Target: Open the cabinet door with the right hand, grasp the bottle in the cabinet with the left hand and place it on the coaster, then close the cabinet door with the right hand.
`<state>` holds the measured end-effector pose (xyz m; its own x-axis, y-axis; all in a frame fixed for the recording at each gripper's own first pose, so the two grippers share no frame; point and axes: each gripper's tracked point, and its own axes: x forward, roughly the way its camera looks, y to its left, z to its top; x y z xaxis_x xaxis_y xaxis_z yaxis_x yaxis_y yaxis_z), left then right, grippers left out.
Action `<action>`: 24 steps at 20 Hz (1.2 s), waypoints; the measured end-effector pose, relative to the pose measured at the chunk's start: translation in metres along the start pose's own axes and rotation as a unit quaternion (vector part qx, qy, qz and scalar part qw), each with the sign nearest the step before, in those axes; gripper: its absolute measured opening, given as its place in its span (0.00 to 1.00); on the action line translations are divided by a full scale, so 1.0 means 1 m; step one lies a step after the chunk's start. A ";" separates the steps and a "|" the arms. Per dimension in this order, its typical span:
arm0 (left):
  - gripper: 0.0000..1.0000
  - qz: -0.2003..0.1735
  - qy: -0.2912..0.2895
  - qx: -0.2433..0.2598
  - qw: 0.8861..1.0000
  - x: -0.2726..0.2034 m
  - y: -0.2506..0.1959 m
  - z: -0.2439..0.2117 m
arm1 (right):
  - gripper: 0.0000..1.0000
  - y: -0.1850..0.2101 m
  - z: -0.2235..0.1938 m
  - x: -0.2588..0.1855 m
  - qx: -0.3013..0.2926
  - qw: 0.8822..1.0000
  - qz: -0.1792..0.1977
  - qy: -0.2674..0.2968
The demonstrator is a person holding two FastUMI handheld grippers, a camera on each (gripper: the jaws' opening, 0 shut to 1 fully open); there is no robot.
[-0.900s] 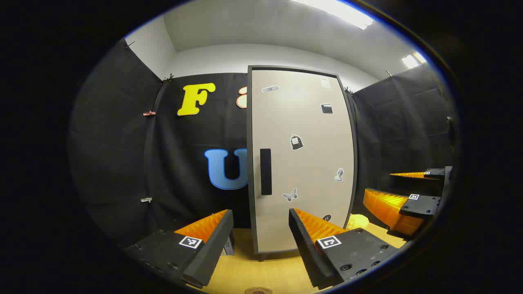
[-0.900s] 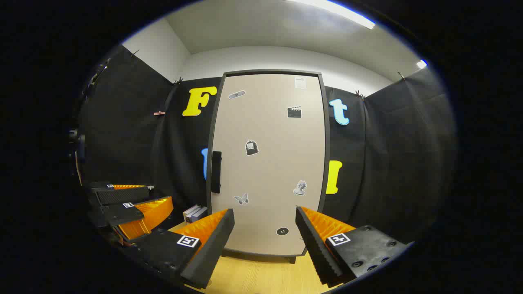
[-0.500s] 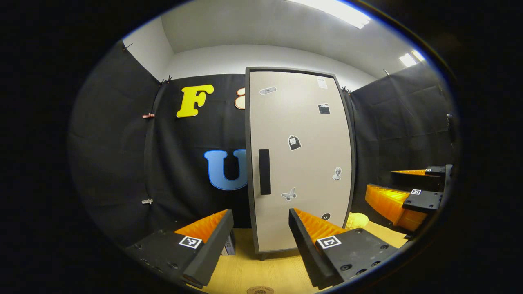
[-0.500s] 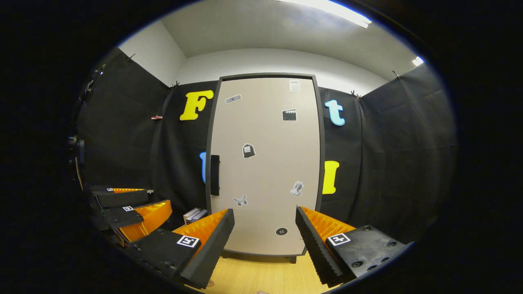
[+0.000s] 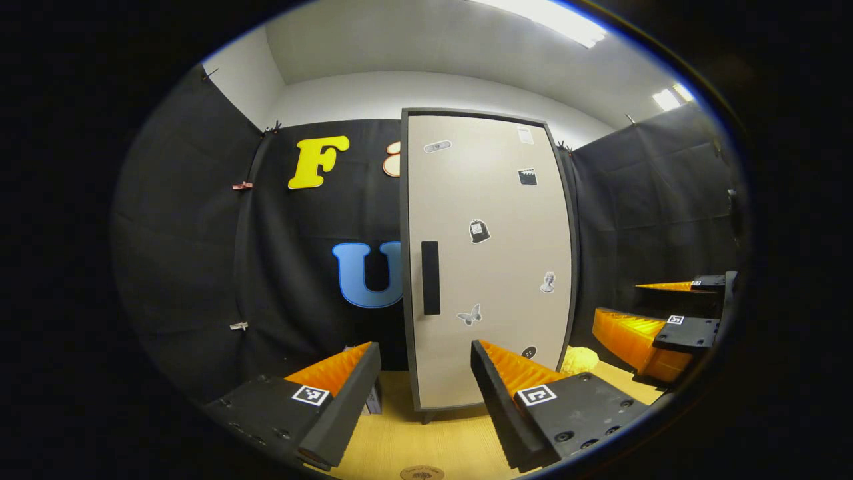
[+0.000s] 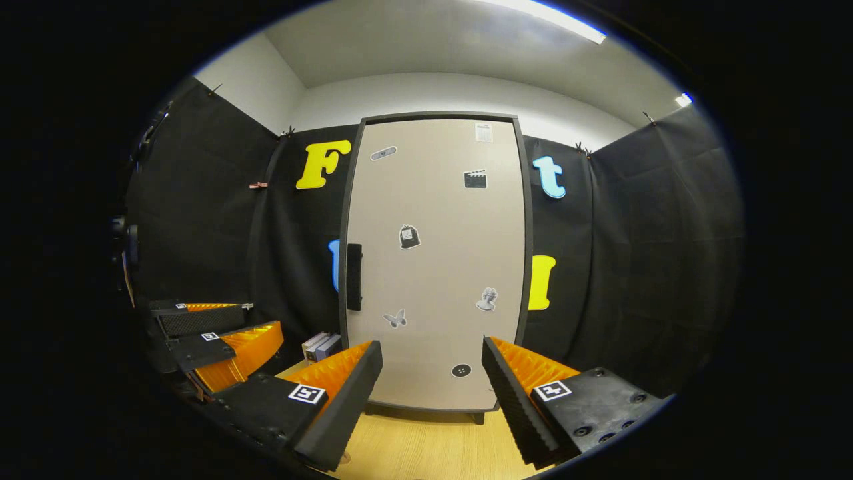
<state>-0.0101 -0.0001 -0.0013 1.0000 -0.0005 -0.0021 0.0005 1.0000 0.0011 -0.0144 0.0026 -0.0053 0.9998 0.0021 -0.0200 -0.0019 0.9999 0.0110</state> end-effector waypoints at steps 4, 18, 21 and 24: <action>0.87 0.002 0.001 -0.002 1.000 0.002 0.005 -0.002 | 0.98 0.009 -0.002 0.004 -0.003 1.000 0.010 0.002; 0.87 0.010 0.005 -0.005 1.000 0.004 0.048 -0.008 | 0.97 0.049 0.003 0.053 0.004 1.000 0.028 -0.002; 0.87 0.012 0.009 -0.004 1.000 0.001 0.065 -0.012 | 0.97 0.073 0.012 0.070 0.002 0.999 0.038 -0.016; 0.87 0.010 0.015 -0.010 1.000 -0.005 0.080 -0.016 | 0.97 0.097 0.014 0.089 0.010 0.999 0.045 -0.015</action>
<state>-0.0150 0.0803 -0.0172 0.9993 0.0191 -0.0323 -0.0197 0.9996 -0.0183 0.0751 0.0999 0.0083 0.9958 0.0905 0.0118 -0.0908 0.9954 0.0312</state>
